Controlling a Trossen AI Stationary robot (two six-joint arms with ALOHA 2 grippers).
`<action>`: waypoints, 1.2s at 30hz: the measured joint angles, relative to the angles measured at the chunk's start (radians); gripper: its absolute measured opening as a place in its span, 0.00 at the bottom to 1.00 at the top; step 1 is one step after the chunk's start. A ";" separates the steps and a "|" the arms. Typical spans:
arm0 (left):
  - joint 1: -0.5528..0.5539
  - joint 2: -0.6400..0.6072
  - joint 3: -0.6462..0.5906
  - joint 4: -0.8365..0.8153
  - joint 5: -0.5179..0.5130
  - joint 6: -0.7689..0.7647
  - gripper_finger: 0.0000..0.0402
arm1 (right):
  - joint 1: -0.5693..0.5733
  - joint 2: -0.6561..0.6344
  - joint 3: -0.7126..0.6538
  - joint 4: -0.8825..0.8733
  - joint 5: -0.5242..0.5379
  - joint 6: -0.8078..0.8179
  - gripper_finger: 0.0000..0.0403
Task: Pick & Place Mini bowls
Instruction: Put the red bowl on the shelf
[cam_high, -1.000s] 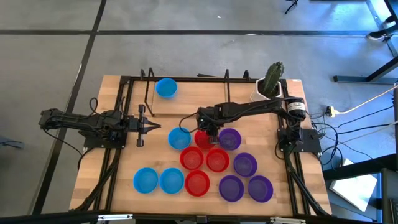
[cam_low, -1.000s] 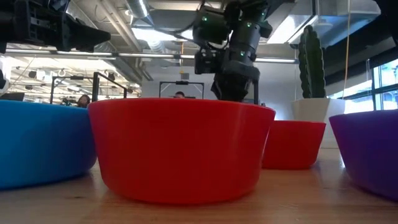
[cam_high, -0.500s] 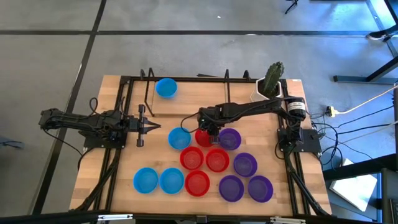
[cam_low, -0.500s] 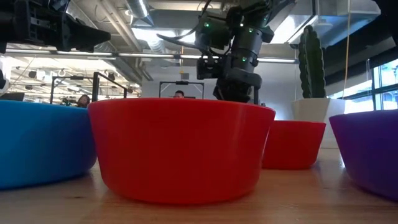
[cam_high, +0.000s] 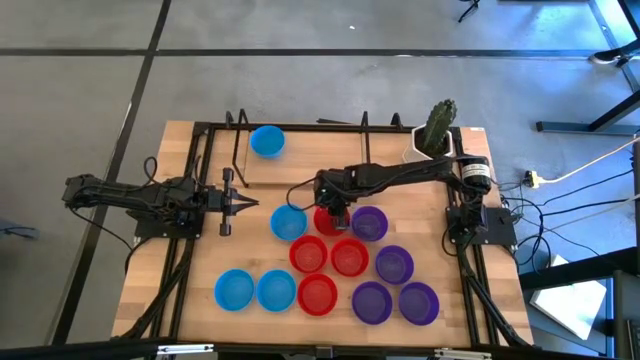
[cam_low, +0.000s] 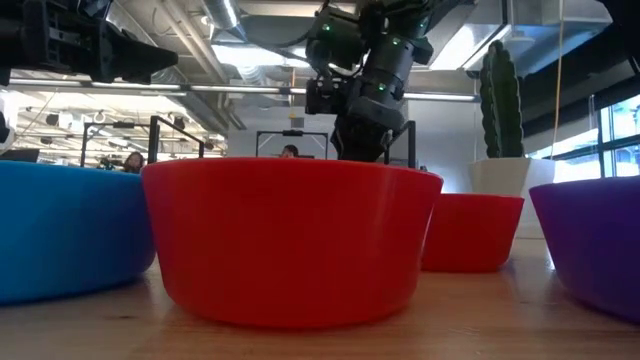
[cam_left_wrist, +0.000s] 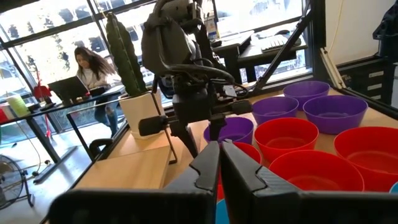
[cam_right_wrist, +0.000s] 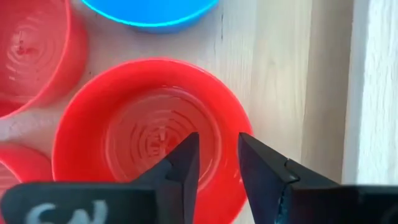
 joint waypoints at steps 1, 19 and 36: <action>0.000 0.000 0.000 0.000 0.000 0.000 0.03 | 0.000 0.000 0.000 0.001 0.004 -0.015 0.27; 0.000 0.000 0.000 -0.033 0.000 0.000 0.03 | -0.005 0.012 -0.011 0.007 0.034 -0.081 0.27; 0.000 0.000 0.000 -0.029 -0.001 0.000 0.03 | -0.010 0.071 0.018 -0.007 0.034 -0.073 0.27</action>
